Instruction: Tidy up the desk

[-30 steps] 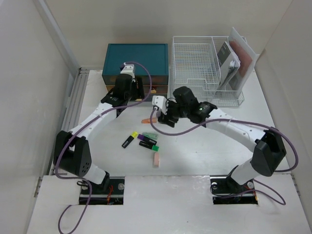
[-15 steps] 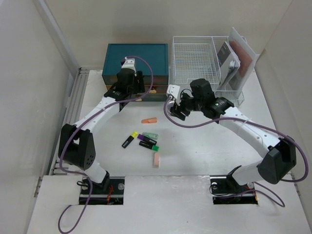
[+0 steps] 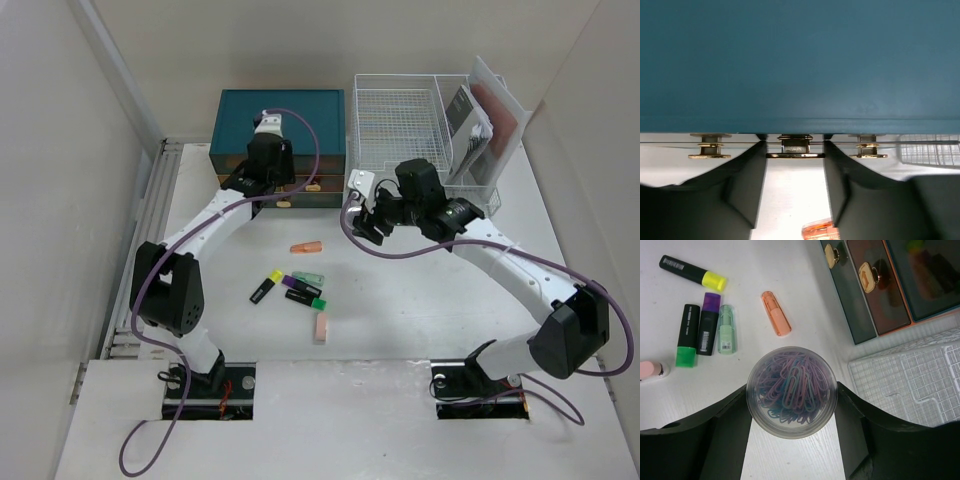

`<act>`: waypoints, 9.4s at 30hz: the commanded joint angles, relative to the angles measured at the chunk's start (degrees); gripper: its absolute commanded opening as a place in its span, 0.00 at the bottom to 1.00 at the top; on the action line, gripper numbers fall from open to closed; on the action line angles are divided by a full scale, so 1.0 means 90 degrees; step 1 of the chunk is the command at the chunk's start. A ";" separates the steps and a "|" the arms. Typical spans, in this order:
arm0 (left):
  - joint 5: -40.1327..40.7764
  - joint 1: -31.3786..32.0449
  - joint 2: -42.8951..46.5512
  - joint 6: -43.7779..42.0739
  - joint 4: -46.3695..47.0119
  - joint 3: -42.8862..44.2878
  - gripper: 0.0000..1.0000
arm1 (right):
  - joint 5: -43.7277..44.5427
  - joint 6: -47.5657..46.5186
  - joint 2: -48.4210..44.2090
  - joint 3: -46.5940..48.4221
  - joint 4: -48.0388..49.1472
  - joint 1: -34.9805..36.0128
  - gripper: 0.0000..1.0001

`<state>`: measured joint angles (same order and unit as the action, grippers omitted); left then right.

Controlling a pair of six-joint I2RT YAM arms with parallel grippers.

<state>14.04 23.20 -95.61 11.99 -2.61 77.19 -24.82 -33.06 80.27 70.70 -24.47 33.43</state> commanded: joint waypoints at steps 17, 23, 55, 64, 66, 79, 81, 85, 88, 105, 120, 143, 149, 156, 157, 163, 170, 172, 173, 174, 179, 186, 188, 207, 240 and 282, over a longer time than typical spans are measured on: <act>0.0168 0.0196 0.1170 0.0055 0.0105 -0.1027 0.16 | 0.1176 0.1221 0.0016 0.0796 0.1400 -0.0140 0.00; 0.0168 0.0312 0.1522 0.0113 0.0105 -0.1428 0.16 | 0.0854 0.1691 0.1090 0.2182 0.1537 -0.0209 0.00; 0.0100 0.0430 0.1991 0.0055 0.0027 -0.1643 0.13 | 0.0765 0.1710 0.2537 0.3346 0.1098 0.0084 0.00; 0.0100 0.0430 0.1991 0.0055 0.0027 -0.1643 0.13 | 0.0648 0.1593 0.2409 0.3151 0.0844 0.0084 0.17; 0.0100 0.0430 0.1923 0.0055 0.0027 -0.1584 0.13 | 0.0648 0.1593 0.2409 0.3151 0.0844 0.0084 0.40; 0.0041 0.0362 0.1503 0.0055 0.0027 -0.1233 0.13 | 0.0717 0.1593 0.1922 0.2975 0.1098 0.0084 0.82; -0.0026 0.0293 0.1445 0.0055 0.0027 -0.1233 0.13 | 0.0717 0.1593 0.1844 0.2898 0.1098 0.0084 0.82; -0.0027 0.0156 0.1230 -0.0003 0.0027 -0.0941 0.14 | 0.0717 0.1661 0.1512 0.2635 0.1292 0.0084 0.77; -0.0027 0.0088 0.0938 -0.0004 0.0027 -0.0687 0.19 | 0.0717 0.1788 0.1267 0.2361 0.1410 0.0026 0.56; -0.0125 -0.0039 0.0669 0.0152 0.0045 -0.0206 0.87 | 0.0043 0.1671 0.0222 0.0661 0.1469 -0.0345 0.45; 0.0177 -0.0126 0.4431 0.0542 -0.0004 -0.2996 1.00 | 0.0676 0.0353 0.0679 -0.0248 0.1908 0.0699 1.00; -0.4812 -0.2929 0.1817 0.3560 0.4372 -0.4026 0.57 | -0.0318 0.1818 0.0271 -0.0277 0.2230 -0.0209 1.00; -0.4812 -0.2987 0.1347 0.3619 0.4723 -0.3733 0.57 | -0.0455 0.2052 0.0271 -0.0277 0.2230 -0.0267 1.00; -0.4579 -0.3047 0.0644 0.3941 0.5261 -0.3509 0.57 | -0.0514 0.2169 0.0271 -0.0218 0.2289 -0.0326 1.00; -0.4578 -0.3047 0.0576 0.3941 0.5261 -0.3508 0.55 | -0.0514 0.2169 0.0271 -0.0218 0.2289 -0.0384 1.00; -0.4519 -0.3047 0.0136 0.4068 0.5407 -0.3293 0.54 | -0.0572 0.2228 0.0271 -0.0218 0.2289 -0.0443 1.00; -0.4461 -0.3047 -0.0187 0.4195 0.5495 -0.3050 0.51 | -0.0631 0.2228 0.0271 -0.0218 0.2289 -0.0502 1.00; -0.4461 -0.3047 -0.0187 0.4195 0.5495 -0.3049 0.44 | -0.0689 0.2228 0.0271 -0.0218 0.2289 -0.0560 1.00; -0.4403 -0.3047 -0.0187 0.4128 0.5495 -0.3049 0.41 | -0.0690 0.2228 0.0271 -0.0218 0.2289 -0.0560 1.00; -0.4402 -0.3047 -0.0187 0.4127 0.5495 -0.3049 0.37 | -0.0690 0.2228 0.0271 -0.0218 0.2289 -0.0560 1.00; -0.4402 -0.3047 -0.0187 0.4127 0.5437 -0.3108 0.32 | -0.0690 0.2228 0.0271 -0.0218 0.2348 -0.0560 1.00; -0.4402 -0.3047 -0.0100 0.4127 0.5437 -0.3254 0.23 | -0.0690 0.2228 0.0271 -0.0218 0.2348 -0.0560 1.00; -0.4402 -0.3047 0.0047 0.4127 0.5437 -0.3507 0.23 | -0.0748 0.2228 0.0271 -0.0218 0.2348 -0.0560 1.00; -0.4275 -0.3047 0.2088 0.3990 0.4558 -0.5188 0.21 | -0.1197 0.1984 0.0329 -0.0277 0.2348 -0.0560 1.00; -0.2971 -0.2217 0.5769 0.0839 0.0223 -0.4026 0.25 | -0.0541 -0.0866 0.1980 0.0182 0.0084 0.1500 0.35; -0.2088 -0.2080 0.7489 0.0680 0.0163 -0.4358 0.49 | 0.0316 -0.6660 0.2556 -0.0560 -0.1139 0.3659 0.19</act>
<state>-5.08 4.40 -29.30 18.44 -2.90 38.15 -21.45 -92.88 102.08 64.18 -34.30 65.30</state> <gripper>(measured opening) 0.492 0.342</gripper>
